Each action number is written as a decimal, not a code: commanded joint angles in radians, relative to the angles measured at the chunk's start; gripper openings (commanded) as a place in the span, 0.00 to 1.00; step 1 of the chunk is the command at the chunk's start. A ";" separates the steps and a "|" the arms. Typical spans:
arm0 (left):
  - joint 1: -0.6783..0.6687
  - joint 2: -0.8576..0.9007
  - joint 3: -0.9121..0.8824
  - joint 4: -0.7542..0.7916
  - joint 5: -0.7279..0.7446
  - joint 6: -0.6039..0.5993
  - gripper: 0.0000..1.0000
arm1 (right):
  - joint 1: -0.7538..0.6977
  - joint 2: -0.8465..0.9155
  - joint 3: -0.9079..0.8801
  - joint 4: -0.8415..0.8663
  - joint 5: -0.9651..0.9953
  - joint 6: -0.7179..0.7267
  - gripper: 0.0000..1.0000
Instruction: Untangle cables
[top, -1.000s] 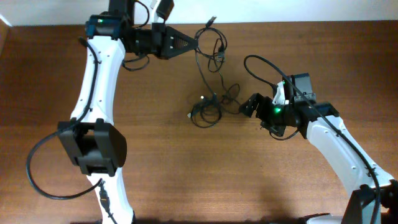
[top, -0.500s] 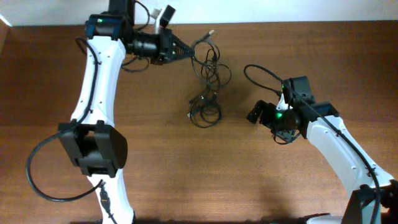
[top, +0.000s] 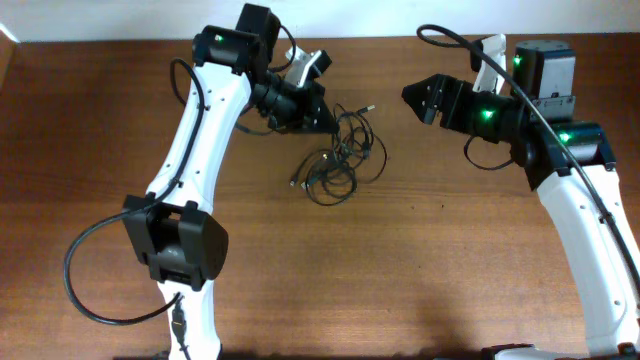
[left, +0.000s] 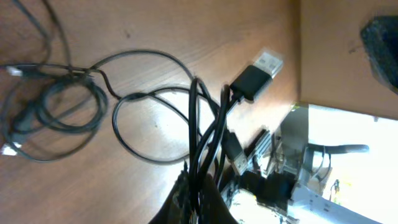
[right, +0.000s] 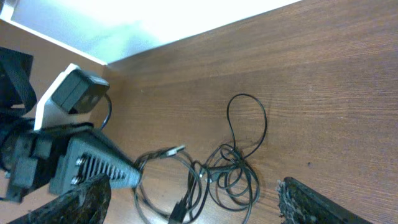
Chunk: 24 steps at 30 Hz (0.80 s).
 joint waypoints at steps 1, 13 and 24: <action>-0.013 -0.043 0.014 -0.087 0.075 0.170 0.00 | 0.030 -0.003 0.013 -0.047 -0.018 -0.005 0.84; -0.008 -0.043 0.014 0.083 0.300 0.076 0.00 | 0.097 0.023 0.013 -0.169 0.002 -0.008 0.69; -0.008 -0.043 0.014 0.087 0.324 0.080 0.00 | 0.097 0.080 0.013 -0.077 0.223 -0.007 0.13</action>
